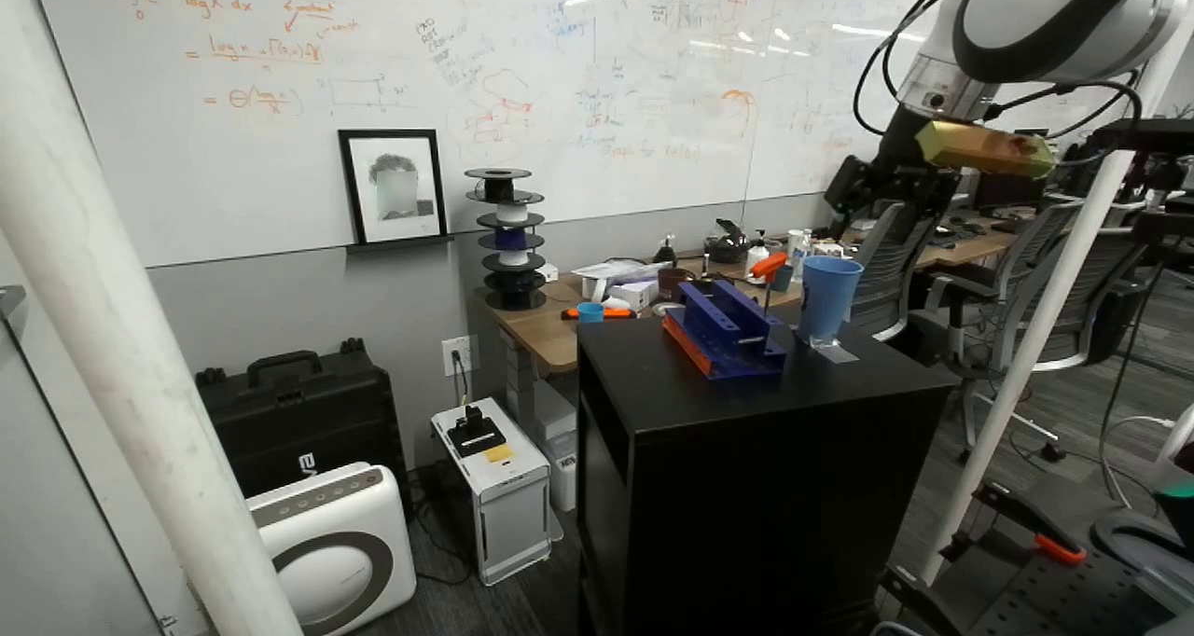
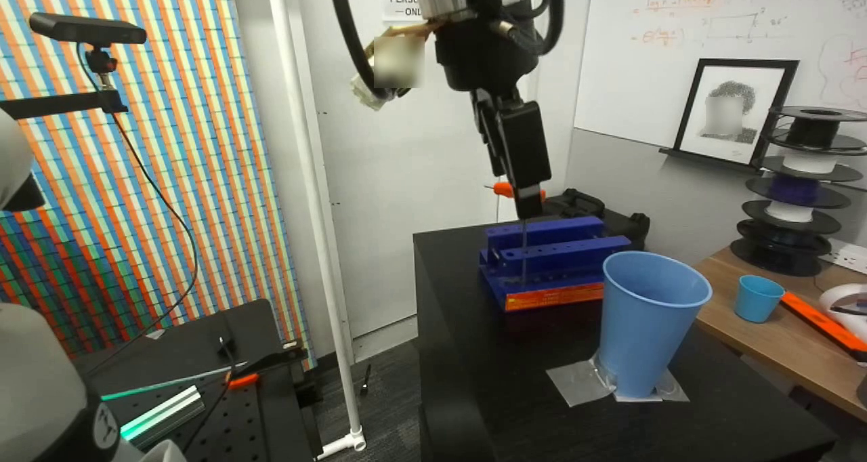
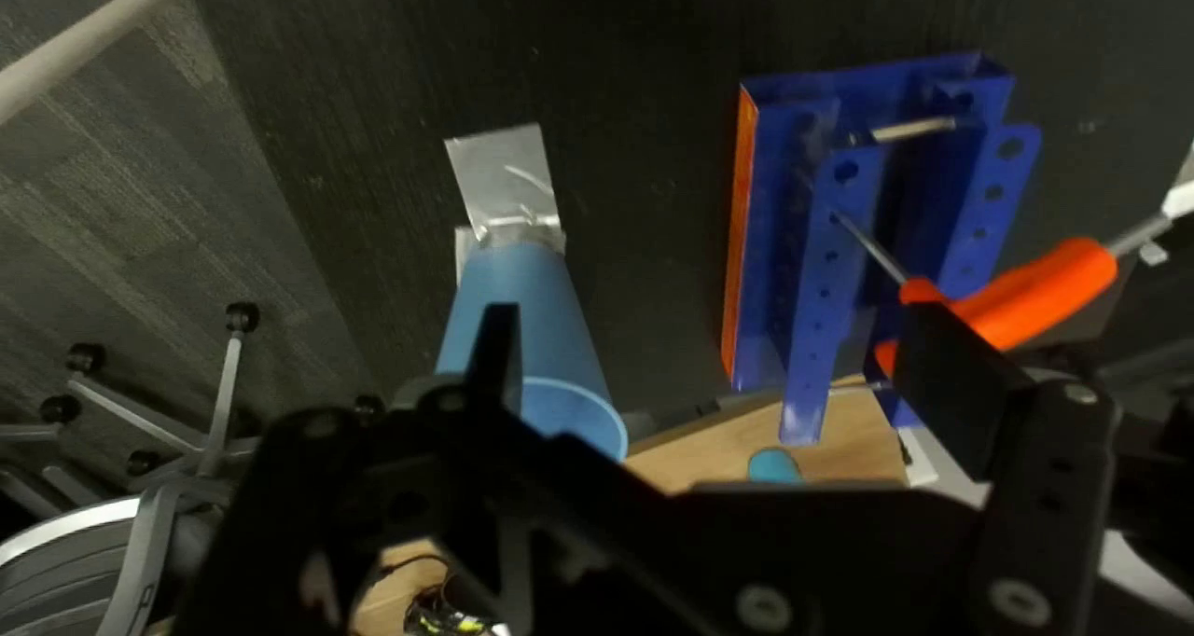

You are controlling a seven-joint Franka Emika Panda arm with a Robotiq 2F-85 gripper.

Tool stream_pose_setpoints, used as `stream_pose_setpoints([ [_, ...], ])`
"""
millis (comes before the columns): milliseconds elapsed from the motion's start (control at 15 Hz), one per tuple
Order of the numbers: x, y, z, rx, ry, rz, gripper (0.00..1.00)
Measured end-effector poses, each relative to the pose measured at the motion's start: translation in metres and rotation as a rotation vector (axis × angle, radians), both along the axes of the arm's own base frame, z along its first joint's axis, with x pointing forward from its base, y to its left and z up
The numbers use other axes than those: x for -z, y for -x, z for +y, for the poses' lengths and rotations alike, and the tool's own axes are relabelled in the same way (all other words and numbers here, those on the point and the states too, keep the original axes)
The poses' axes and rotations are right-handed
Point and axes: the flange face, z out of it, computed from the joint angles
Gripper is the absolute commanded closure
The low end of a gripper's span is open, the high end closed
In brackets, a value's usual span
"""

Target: Put the orange wrench inside the big blue cup on the right

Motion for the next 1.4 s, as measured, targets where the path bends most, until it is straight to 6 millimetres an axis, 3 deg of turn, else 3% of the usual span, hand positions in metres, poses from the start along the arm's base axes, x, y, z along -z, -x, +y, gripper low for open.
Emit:
stream_pose_setpoints([
  [267, -0.016, -0.042, 0.030, 0.147, -0.056, -0.130, 0.00],
  [533, -0.002, -0.076, 0.060, 0.266, -0.122, -0.133, 0.00],
  [800, 0.019, -0.086, 0.085, 0.370, -0.154, -0.088, 0.00],
  [1067, 0.025, -0.087, 0.096, 0.451, -0.142, -0.094, 0.00],
  [1133, 0.027, -0.087, 0.097, 0.471, -0.136, -0.096, 0.18],
  [1400, 0.047, -0.089, 0.096, 0.524, -0.125, -0.069, 0.51],
])
